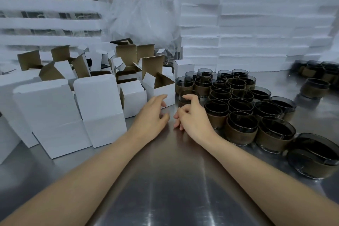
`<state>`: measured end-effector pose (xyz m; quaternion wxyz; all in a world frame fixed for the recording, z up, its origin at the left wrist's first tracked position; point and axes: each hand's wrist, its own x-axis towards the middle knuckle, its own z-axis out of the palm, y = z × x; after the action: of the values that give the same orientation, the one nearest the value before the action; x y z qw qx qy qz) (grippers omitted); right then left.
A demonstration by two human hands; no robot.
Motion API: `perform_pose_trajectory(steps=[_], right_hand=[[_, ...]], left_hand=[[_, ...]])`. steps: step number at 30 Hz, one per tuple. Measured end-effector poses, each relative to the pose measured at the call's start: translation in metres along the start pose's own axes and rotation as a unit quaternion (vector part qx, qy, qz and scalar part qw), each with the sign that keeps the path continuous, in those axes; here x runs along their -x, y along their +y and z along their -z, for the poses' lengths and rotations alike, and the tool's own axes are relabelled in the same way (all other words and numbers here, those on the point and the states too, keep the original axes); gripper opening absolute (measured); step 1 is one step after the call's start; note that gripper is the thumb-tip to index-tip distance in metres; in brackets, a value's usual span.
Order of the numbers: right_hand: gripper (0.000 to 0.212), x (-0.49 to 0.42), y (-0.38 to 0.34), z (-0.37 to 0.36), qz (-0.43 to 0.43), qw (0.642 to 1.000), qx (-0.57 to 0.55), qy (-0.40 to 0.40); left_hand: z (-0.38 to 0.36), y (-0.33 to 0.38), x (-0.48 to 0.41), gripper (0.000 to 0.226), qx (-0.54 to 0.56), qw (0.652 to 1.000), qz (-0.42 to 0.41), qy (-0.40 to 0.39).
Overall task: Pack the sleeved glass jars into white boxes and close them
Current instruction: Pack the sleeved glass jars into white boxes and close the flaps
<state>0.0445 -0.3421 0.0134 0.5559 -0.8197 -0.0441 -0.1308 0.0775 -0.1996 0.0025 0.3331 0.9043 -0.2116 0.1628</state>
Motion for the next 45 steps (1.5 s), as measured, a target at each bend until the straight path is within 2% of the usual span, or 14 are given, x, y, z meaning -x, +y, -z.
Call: perform_pose_trajectory(steps=[3,6,10,13,16,18,20,22,26,29,31,34,40,45], right_hand=[[0.021,0.001,0.0,0.0,0.023,1.0,-0.008,0.016],[0.007,0.002,-0.002,0.001,0.027,0.997,-0.066,0.025],[0.01,0.007,-0.006,0.005,0.06,0.988,-0.141,-0.008],[0.015,0.01,-0.01,0.003,0.099,0.977,-0.188,-0.024],[0.038,0.011,-0.012,0.001,0.121,0.973,-0.193,0.03],[0.046,0.012,-0.011,0.0,0.126,0.976,-0.166,0.063],[0.049,0.013,-0.009,-0.001,0.123,0.981,-0.129,0.075],[0.053,0.015,-0.008,-0.003,0.115,0.987,-0.088,0.071],[0.069,0.015,-0.007,-0.007,0.072,0.995,-0.023,0.064],[0.08,0.013,-0.004,-0.006,0.072,0.997,-0.022,0.035],[0.076,0.013,-0.004,-0.006,0.087,0.993,-0.075,0.022],[0.073,0.012,-0.004,-0.006,0.093,0.982,-0.163,0.01],[0.047,0.009,-0.004,-0.004,0.081,0.977,-0.196,0.021],[0.046,0.007,0.0,-0.002,0.056,0.973,-0.224,-0.008]], left_hand=[[-0.001,0.0,0.002,0.061,0.017,0.999,-0.047,-0.017],[0.001,0.002,0.003,0.067,0.053,0.996,-0.074,-0.013],[0.002,0.006,0.002,0.075,0.115,0.993,-0.039,-0.01],[0.005,0.006,0.002,0.068,0.207,0.978,-0.009,0.015],[0.006,0.009,0.002,0.056,0.359,0.931,0.063,0.031],[0.002,0.013,0.0,0.036,0.47,0.875,0.104,0.047],[0.0,0.02,-0.001,0.018,0.577,0.804,0.135,0.048],[0.003,0.025,-0.001,0.009,0.62,0.769,0.148,0.047],[0.008,0.029,0.0,0.021,0.682,0.713,0.158,0.034],[0.009,0.035,0.006,0.038,0.722,0.676,0.147,-0.017],[0.008,0.038,0.009,0.043,0.735,0.663,0.136,-0.053],[0.006,0.038,0.009,0.046,0.741,0.653,0.139,-0.064],[0.005,0.038,0.01,0.051,0.689,0.702,0.162,-0.08],[0.003,0.041,0.011,0.05,0.697,0.694,0.162,-0.076]])
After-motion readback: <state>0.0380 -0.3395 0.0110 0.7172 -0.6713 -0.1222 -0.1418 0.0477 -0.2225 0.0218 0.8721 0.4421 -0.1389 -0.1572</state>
